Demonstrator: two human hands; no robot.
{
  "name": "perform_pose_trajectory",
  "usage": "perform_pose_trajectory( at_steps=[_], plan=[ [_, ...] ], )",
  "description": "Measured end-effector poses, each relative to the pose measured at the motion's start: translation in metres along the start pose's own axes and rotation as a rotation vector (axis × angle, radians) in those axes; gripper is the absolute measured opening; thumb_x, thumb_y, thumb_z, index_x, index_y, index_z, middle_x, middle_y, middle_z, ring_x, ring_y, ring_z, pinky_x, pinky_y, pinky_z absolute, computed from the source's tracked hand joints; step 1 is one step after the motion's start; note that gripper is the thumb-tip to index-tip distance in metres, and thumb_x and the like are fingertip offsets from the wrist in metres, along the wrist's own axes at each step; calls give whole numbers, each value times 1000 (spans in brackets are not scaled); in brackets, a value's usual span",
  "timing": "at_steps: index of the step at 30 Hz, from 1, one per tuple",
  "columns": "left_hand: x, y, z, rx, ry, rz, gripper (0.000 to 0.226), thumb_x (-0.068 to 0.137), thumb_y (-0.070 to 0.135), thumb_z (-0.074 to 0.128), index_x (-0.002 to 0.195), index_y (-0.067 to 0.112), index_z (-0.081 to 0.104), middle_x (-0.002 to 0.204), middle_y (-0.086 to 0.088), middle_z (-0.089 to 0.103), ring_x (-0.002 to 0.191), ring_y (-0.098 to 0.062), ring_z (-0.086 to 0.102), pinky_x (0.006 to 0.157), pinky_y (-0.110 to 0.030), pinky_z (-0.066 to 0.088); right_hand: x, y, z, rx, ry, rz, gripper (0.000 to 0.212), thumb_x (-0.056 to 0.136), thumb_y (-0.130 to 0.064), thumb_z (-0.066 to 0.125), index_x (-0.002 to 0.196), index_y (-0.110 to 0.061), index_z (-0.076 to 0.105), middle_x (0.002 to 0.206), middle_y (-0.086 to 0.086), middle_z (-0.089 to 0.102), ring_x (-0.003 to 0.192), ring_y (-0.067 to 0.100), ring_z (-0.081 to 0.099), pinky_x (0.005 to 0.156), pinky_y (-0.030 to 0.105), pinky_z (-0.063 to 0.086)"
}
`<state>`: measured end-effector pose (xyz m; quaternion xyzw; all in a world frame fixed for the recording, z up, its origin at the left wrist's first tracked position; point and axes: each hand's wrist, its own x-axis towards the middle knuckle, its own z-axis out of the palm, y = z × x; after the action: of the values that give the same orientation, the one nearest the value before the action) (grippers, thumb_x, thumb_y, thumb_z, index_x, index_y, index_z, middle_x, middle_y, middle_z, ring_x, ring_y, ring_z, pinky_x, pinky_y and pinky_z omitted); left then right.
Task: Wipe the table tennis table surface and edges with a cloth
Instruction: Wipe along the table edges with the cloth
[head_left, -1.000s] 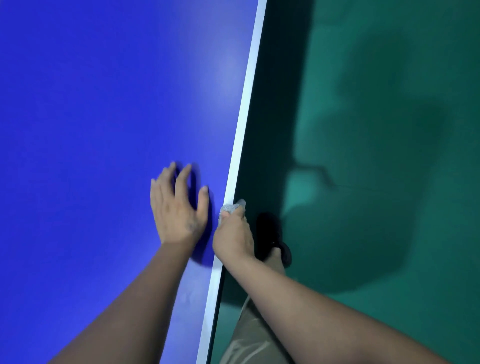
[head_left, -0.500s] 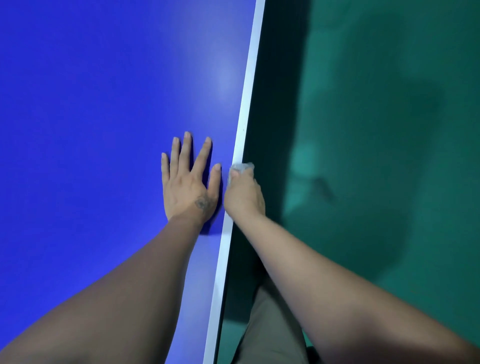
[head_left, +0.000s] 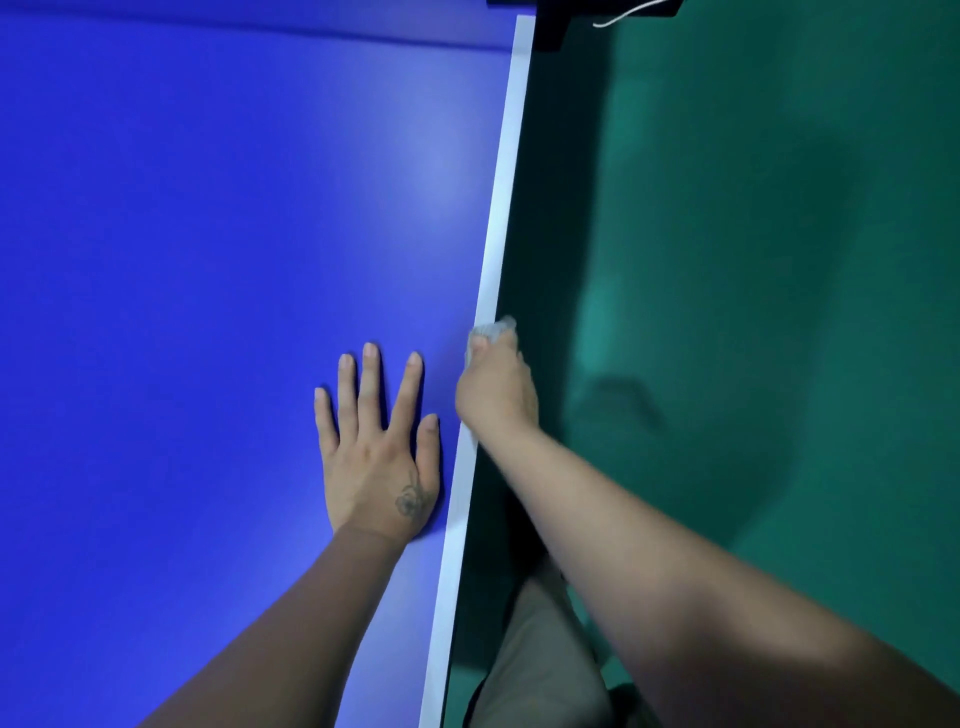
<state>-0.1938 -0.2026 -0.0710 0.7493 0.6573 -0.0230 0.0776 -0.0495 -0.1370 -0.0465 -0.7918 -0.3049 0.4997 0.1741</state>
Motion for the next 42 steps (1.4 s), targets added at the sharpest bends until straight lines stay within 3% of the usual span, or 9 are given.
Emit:
perform_pose_trajectory(
  at_steps=[6, 12, 22, 25, 27, 32, 34, 37, 42],
  plan=[
    [-1, 0, -1, 26, -6, 1, 64, 111, 47, 27, 172, 31, 15, 181, -9, 2, 167, -32, -4, 132, -62, 9, 51, -39, -29, 59, 8, 18, 22, 113, -23, 35, 129, -15, 49, 100, -3, 60, 77, 14, 55, 56, 29, 36],
    [-1, 1, -3, 14, -5, 7, 64, 110, 47, 28, 172, 29, 19, 181, -9, 2, 167, -32, -2, 132, -63, 11, -1, -5, -14, -59, -54, -28, 54, 116, -35, 30, 165, -17, 18, 150, 9, 53, 133, 33, 53, 85, 31, 32],
    [0, 0, -6, -11, -10, -3, 64, 110, 46, 32, 171, 28, 23, 181, -8, 4, 167, -31, -1, 132, -62, 11, 21, -22, -14, -19, -13, -2, 58, 116, -32, 29, 168, -16, 10, 163, 7, 40, 140, 30, 50, 92, 34, 38],
    [1, 2, -9, -33, 8, -10, 63, 109, 47, 35, 169, 29, 29, 180, -7, 9, 167, -30, 4, 132, -61, 13, 54, -48, -33, -2, -2, -37, 42, 114, -24, 32, 154, -11, 35, 141, 5, 56, 107, 23, 62, 73, 30, 36],
    [3, 5, -9, -85, 61, -22, 60, 108, 45, 42, 165, 27, 41, 177, -9, 22, 165, -33, 16, 132, -61, 16, 77, -68, -49, 40, -21, -31, 29, 109, -14, 35, 134, -9, 49, 112, -1, 57, 76, 17, 52, 58, 32, 33],
    [60, 26, -19, -238, 213, -103, 45, 106, 33, 57, 147, 15, 62, 157, -11, 49, 141, -39, 45, 126, -58, 29, 89, -84, -66, 5, -36, -26, 26, 109, -12, 38, 133, -13, 47, 106, -4, 57, 70, 11, 48, 56, 29, 30],
    [104, 37, -22, -265, 243, -63, 46, 108, 32, 56, 150, 14, 58, 159, -12, 48, 144, -39, 45, 128, -58, 26, 70, -65, -57, 15, -30, -68, 19, 111, -19, 37, 129, -17, 43, 118, -1, 60, 82, 13, 57, 58, 30, 28],
    [178, 59, -27, -324, 217, -62, 56, 110, 36, 49, 163, 20, 42, 169, -9, 38, 159, -32, 29, 132, -58, 15, 49, -41, -43, 4, -64, -97, 49, 114, -24, 35, 160, -13, 23, 148, 6, 51, 127, 31, 56, 80, 30, 30],
    [275, 73, -37, -202, 196, 0, 60, 112, 43, 37, 169, 29, 28, 177, -8, 24, 165, -29, 13, 134, -55, 8, 52, -35, -40, 26, -117, -78, 63, 116, -28, 30, 169, -17, -1, 173, 3, 26, 145, 27, 44, 93, 27, 31]
  ],
)
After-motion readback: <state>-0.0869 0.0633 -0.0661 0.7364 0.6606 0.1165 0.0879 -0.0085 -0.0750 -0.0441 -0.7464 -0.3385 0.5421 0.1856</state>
